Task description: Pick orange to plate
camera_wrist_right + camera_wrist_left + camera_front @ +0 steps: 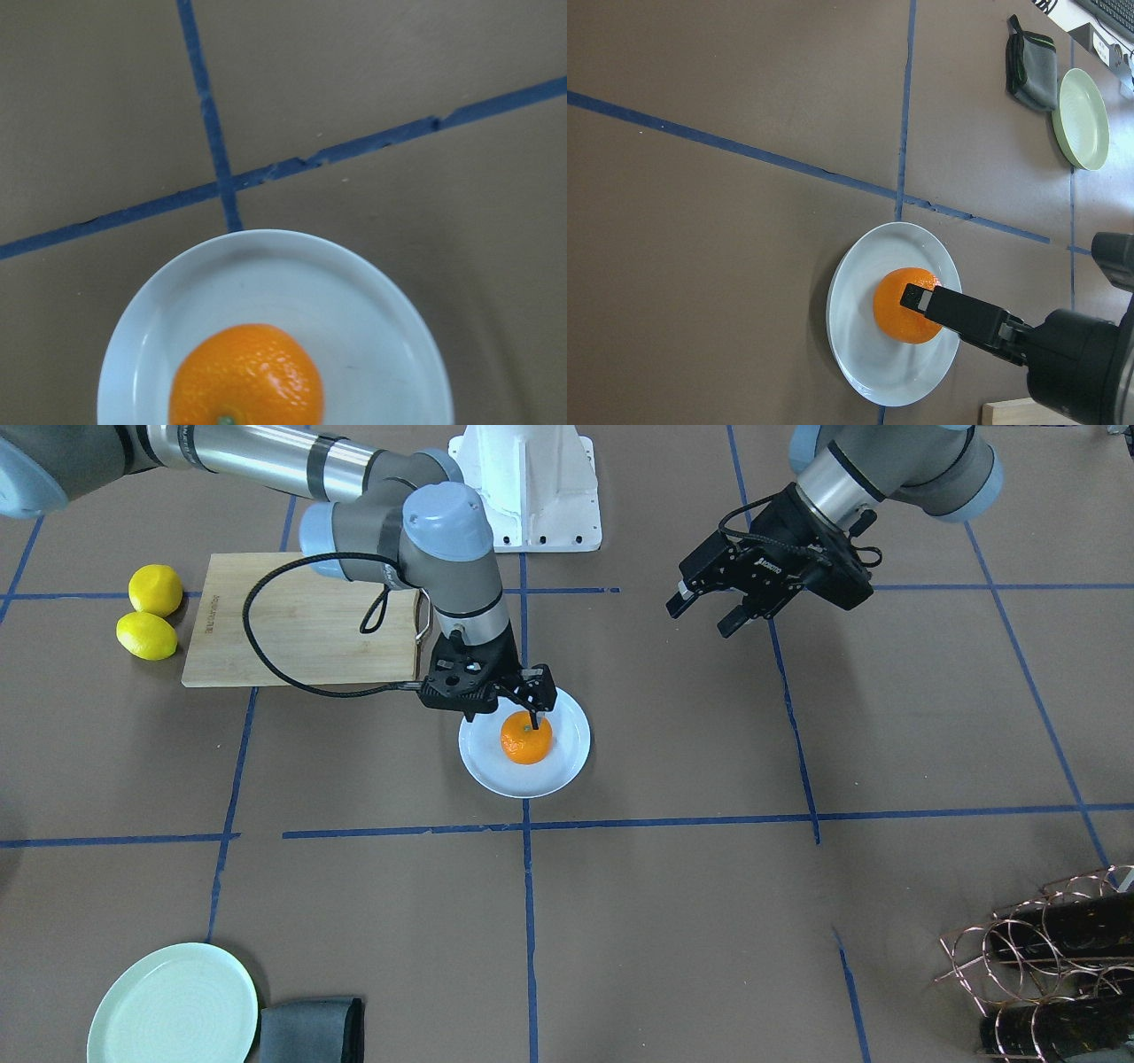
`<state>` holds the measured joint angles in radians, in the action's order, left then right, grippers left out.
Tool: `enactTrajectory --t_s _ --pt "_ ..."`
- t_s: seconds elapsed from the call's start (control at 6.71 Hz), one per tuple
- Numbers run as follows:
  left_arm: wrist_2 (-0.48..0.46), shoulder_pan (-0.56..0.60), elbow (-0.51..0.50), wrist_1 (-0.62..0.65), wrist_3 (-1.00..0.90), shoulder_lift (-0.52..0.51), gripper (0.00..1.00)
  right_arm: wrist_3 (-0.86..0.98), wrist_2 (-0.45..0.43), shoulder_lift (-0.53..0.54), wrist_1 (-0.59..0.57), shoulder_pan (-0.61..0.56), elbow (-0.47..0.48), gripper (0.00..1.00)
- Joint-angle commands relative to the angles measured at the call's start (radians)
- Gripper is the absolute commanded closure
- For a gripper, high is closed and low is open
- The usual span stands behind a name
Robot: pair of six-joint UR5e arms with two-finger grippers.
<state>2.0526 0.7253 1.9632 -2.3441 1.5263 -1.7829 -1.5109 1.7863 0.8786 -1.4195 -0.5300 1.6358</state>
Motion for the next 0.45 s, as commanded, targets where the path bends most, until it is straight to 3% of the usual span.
enactTrajectory --t_s 0.0,0.15,0.3 --pt "0.003 0.034 -0.003 0.146 -0.218 0.003 0.00 0.096 0.203 0.223 -0.105 -0.173 0.317 0.00" --pt "0.003 0.081 0.006 0.281 -0.409 0.006 0.00 0.259 0.390 0.317 -0.107 -0.330 0.343 0.00" --pt "0.004 0.118 0.005 0.313 -0.546 0.060 0.00 0.458 0.506 0.435 -0.105 -0.493 0.340 0.00"
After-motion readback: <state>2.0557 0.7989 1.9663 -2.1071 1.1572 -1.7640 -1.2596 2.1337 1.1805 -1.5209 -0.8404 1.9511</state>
